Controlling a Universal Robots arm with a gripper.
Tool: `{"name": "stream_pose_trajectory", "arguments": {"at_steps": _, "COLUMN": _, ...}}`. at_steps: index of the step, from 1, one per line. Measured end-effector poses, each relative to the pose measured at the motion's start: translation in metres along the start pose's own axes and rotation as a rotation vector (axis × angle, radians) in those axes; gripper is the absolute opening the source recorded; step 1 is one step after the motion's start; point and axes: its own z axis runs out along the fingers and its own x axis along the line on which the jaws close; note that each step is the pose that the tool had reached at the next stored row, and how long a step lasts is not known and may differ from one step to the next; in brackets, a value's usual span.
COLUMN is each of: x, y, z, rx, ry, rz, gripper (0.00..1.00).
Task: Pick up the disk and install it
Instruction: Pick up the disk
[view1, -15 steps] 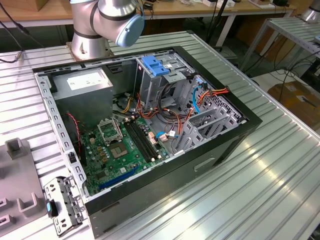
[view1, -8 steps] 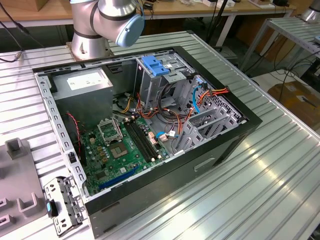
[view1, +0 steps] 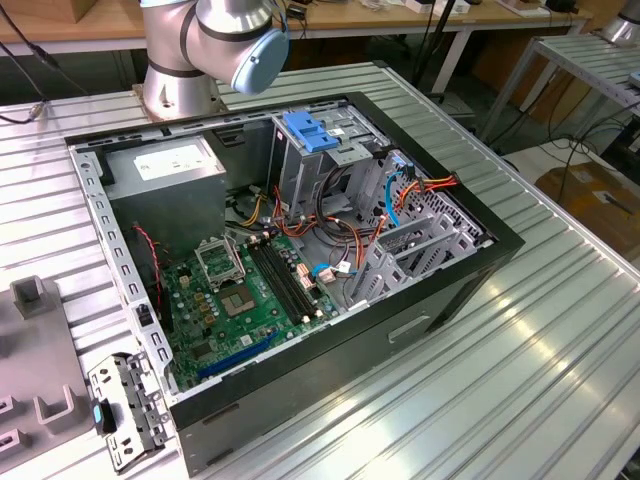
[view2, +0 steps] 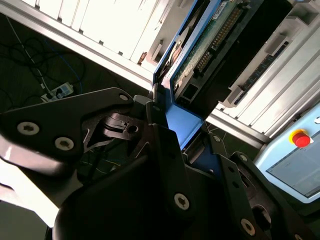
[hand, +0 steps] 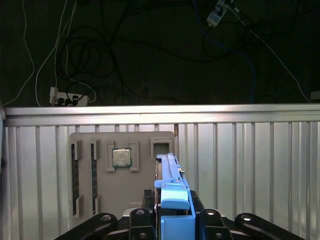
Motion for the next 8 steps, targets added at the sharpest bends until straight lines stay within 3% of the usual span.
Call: {"name": "stream_pose_trajectory", "arguments": {"at_steps": 8, "x": 0.0000, "y": 0.0000, "z": -0.0014, "rx": 0.0001, "ry": 0.0000, "rz": 0.000, "gripper": 0.37}}
